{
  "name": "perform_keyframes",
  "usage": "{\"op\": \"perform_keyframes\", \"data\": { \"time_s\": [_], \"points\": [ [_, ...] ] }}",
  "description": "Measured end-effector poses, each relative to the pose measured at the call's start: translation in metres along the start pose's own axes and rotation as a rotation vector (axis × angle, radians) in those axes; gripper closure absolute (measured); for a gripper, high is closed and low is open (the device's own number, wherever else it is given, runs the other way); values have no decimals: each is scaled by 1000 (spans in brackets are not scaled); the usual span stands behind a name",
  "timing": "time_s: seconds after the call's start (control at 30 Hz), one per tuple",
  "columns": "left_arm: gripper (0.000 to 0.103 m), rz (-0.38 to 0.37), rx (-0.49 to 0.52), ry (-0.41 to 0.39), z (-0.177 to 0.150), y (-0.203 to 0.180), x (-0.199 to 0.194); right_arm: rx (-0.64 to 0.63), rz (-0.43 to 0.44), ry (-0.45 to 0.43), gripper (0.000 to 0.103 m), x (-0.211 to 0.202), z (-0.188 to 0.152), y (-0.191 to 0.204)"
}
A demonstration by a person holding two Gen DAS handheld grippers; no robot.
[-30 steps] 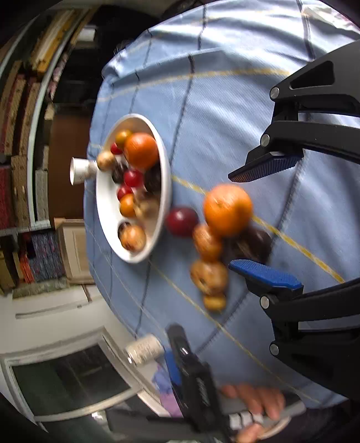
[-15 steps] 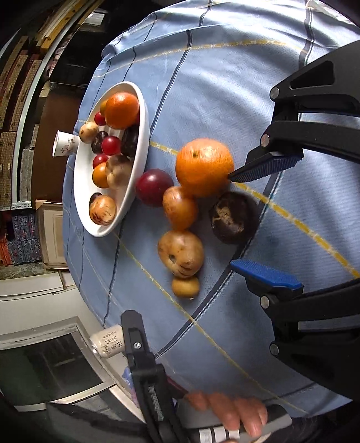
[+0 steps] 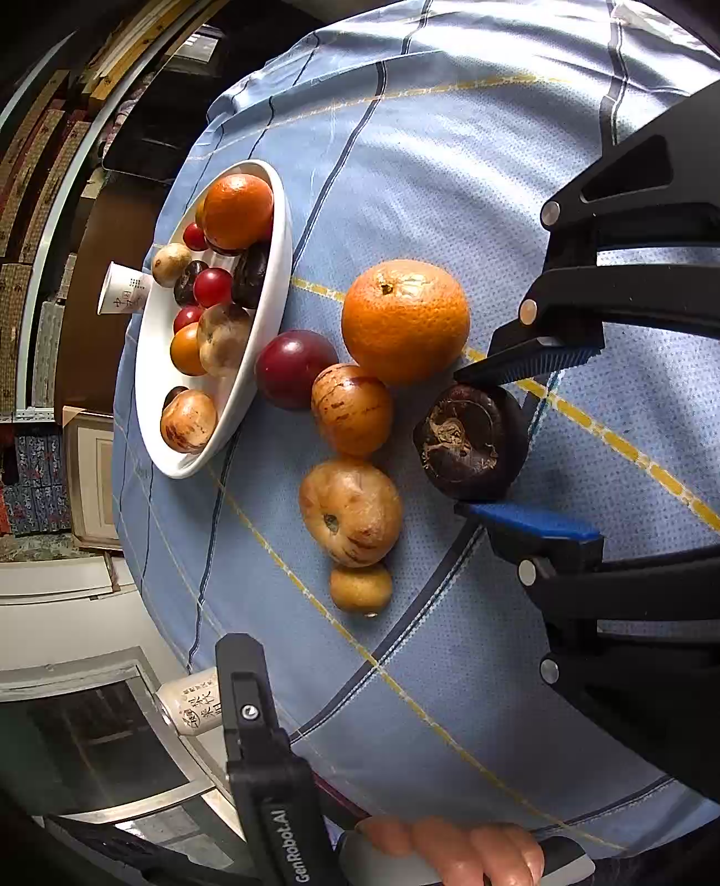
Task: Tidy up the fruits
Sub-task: 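Grasp a dark purple fruit with the right tool while the left tool grasps a small brown fruit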
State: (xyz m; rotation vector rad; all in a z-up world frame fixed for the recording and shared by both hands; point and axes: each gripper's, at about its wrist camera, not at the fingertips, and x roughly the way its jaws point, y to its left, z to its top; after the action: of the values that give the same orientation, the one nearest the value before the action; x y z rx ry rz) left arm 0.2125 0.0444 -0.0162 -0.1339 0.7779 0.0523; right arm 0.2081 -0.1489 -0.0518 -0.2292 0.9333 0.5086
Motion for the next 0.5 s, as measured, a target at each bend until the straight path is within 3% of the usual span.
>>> {"op": "perform_keyframes", "data": {
  "time_s": [0.1,0.27,0.33,0.4,0.5],
  "points": [
    [9,-26,41,12,-2,-4,2,8,12,5,61,-1,1,-2],
    [9,-140,258,22,-15,-27,-1,70,68,-43,61,-21,3,-19],
    [25,-174,326,31,-22,-36,-1,90,79,-56,61,-25,3,-25],
    [34,-192,386,54,-29,-46,3,107,88,-54,61,-26,4,-29],
    [42,-176,444,81,-38,-55,11,115,92,-49,61,-26,4,-32]
  ]
}}
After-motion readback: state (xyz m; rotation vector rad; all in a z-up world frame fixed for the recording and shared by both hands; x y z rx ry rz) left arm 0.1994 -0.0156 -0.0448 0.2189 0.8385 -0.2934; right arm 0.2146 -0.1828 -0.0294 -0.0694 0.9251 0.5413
